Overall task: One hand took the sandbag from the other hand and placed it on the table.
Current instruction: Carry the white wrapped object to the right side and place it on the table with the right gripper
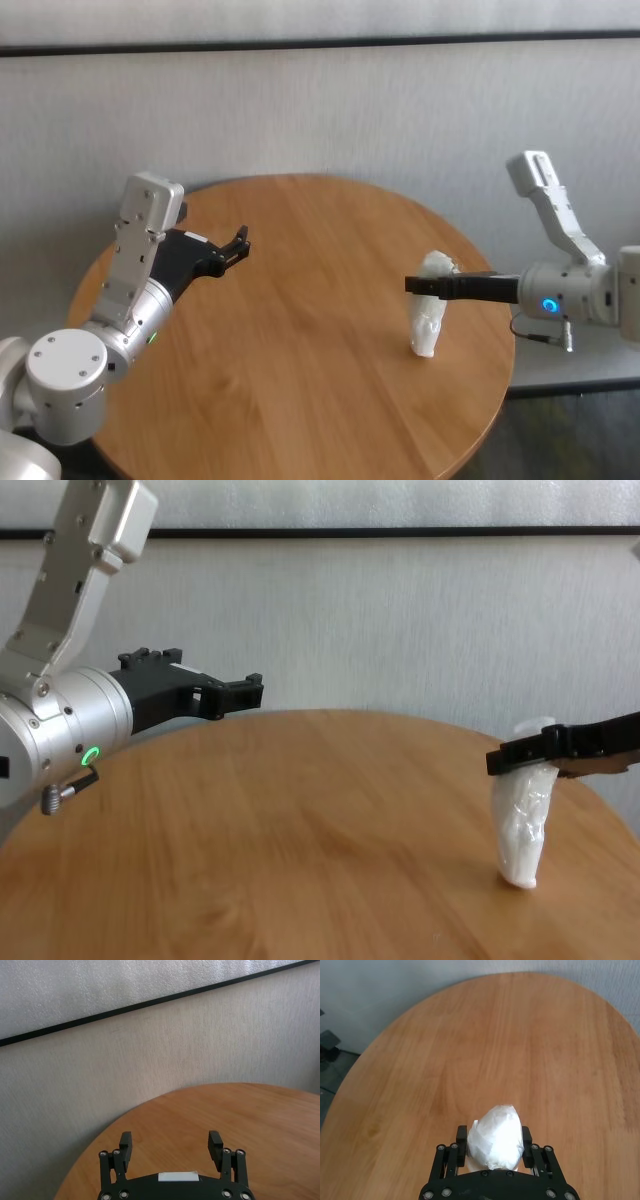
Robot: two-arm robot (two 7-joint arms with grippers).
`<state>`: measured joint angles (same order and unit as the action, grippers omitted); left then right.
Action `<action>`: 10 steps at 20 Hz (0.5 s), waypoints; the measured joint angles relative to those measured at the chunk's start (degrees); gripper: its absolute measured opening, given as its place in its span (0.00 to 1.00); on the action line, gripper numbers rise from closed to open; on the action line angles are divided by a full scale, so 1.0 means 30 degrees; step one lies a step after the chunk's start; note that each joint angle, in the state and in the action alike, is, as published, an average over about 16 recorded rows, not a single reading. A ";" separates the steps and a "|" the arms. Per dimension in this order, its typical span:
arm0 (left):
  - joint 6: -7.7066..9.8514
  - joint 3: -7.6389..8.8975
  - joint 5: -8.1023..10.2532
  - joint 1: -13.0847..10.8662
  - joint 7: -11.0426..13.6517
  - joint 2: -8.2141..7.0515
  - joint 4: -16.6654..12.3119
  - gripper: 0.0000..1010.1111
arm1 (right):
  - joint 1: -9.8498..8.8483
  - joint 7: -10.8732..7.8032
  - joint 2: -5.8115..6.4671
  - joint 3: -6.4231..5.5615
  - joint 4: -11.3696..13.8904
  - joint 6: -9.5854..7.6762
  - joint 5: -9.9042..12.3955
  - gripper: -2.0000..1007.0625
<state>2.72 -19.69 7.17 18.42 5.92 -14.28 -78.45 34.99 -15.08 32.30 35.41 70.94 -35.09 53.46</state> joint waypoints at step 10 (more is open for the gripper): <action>-0.0084 -0.0078 0.0117 0.0005 0.0113 -0.0077 -0.0091 0.99 | 0.0725 -0.0383 -0.0591 0.0373 -0.1356 -0.0294 -0.0328 0.69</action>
<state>2.47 -19.93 7.52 18.44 6.26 -14.51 -78.72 37.17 -16.22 30.53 36.53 66.87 -35.98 52.47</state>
